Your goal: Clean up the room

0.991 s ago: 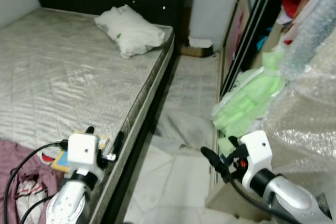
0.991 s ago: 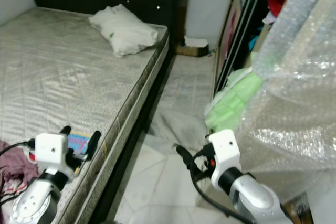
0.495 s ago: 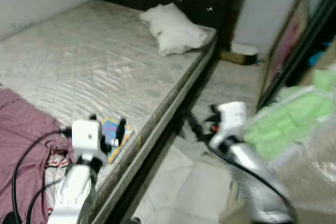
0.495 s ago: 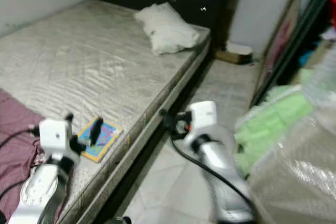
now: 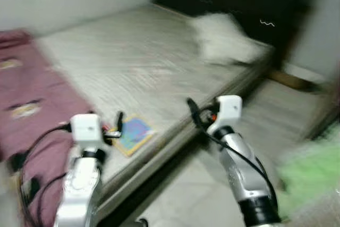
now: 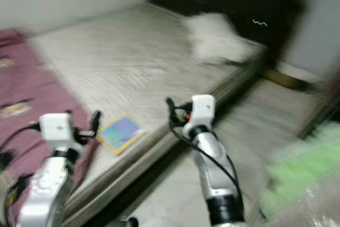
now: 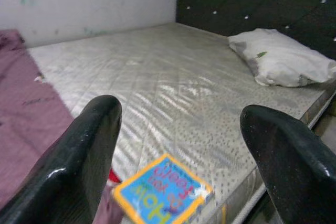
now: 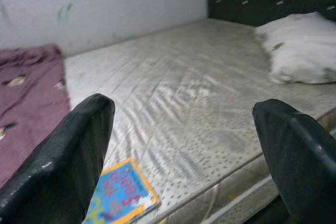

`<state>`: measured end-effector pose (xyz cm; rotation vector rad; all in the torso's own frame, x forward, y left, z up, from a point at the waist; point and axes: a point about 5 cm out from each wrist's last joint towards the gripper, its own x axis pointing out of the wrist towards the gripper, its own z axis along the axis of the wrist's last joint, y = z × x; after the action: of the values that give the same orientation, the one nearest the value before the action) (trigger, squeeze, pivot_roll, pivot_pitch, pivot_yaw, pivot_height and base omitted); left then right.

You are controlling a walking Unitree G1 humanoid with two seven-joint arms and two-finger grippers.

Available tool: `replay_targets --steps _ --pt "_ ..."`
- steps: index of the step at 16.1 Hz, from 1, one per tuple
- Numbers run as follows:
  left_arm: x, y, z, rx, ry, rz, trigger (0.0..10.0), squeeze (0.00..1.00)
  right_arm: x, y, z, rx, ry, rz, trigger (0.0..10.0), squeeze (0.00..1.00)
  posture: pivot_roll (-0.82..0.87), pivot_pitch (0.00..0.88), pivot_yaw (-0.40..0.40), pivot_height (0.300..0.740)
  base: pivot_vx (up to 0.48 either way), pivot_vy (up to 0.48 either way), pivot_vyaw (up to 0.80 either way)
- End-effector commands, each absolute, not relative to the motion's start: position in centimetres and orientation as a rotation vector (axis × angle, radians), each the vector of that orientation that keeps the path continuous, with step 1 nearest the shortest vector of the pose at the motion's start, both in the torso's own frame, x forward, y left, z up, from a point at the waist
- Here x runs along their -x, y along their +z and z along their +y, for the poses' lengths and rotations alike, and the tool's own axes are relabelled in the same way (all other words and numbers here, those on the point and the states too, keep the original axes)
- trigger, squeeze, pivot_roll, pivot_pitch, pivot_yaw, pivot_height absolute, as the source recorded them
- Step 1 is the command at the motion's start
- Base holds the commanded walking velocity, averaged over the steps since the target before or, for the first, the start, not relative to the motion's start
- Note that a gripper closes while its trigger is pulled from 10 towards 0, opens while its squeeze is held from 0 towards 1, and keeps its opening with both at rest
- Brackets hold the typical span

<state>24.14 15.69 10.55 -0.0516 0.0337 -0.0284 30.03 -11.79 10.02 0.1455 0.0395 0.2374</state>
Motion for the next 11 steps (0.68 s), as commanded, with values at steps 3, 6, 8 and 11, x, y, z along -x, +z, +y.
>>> replay_targets --steps 3,6,8,11 --pt "-25.2 11.2 15.5 0.038 -0.045 0.005 10.0 0.0 -30.5 10.5 -11.3 -0.146 0.222 -0.006 10.0 0.0 0.04 0.0 -0.011 0.74 0.0 0.0 0.8" --pt "-25.6 11.7 15.3 0.089 -0.057 -0.002 10.0 0.0 -30.2 10.7 -11.6 -0.133 0.215 -0.032 10.0 0.0 0.04 0.0 -0.006 0.74 0.0 0.0 0.8" --pt "-25.5 12.4 15.0 0.102 -0.066 -0.018 10.0 0.0 -29.9 10.7 -11.6 -0.131 0.217 -0.033 10.0 0.0 0.04 0.0 -0.014 0.74 0.0 0.0 0.8" --pt "-25.4 12.7 15.0 0.082 -0.061 -0.046 10.0 0.0 -29.5 11.1 -11.1 -0.131 0.247 -0.031 10.0 0.0 0.03 0.0 -0.027 0.74 0.0 0.0 0.8"
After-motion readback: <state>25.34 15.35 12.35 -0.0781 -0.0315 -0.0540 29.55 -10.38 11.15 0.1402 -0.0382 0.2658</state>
